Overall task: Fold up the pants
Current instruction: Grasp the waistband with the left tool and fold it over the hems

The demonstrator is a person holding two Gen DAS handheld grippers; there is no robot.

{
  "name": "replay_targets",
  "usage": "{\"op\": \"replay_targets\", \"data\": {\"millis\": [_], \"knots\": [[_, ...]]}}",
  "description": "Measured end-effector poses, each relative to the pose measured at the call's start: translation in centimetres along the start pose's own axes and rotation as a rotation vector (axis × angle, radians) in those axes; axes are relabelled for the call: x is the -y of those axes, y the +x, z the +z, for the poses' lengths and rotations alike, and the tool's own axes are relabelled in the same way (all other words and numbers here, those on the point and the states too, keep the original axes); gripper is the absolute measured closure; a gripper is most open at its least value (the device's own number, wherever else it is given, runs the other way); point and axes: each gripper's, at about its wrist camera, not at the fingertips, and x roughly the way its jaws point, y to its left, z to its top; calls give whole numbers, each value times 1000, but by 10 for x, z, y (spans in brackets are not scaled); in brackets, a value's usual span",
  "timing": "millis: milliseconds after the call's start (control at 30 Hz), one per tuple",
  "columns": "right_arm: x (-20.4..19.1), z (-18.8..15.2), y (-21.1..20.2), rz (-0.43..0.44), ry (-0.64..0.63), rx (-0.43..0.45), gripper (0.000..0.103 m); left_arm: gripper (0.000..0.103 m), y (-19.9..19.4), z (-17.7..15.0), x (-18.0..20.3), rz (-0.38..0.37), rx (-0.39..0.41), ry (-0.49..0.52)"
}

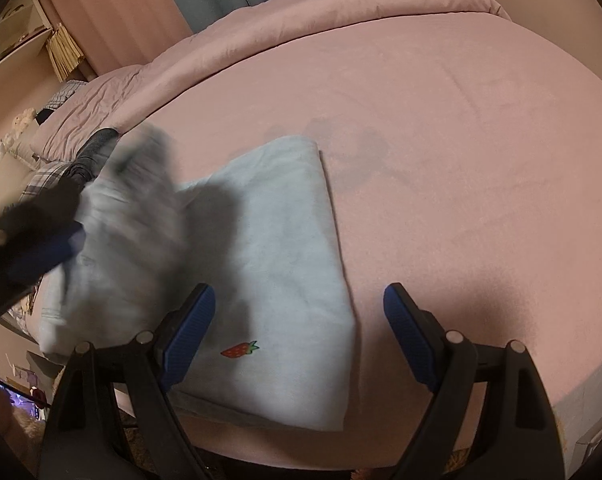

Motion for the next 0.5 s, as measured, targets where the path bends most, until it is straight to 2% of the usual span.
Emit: {"op": "replay_targets", "data": {"millis": [167,333,500], "knots": [[0,1,-2,3,8,4,16,32,-39,3,-14,32,86,-7],[-4,2,-8,-16,6,14,16,31,-64,3,-73,142,121,-123],[-6,7,-21,-21,4,53,16,31,-72,-10,-143,263,90,-285]]}}
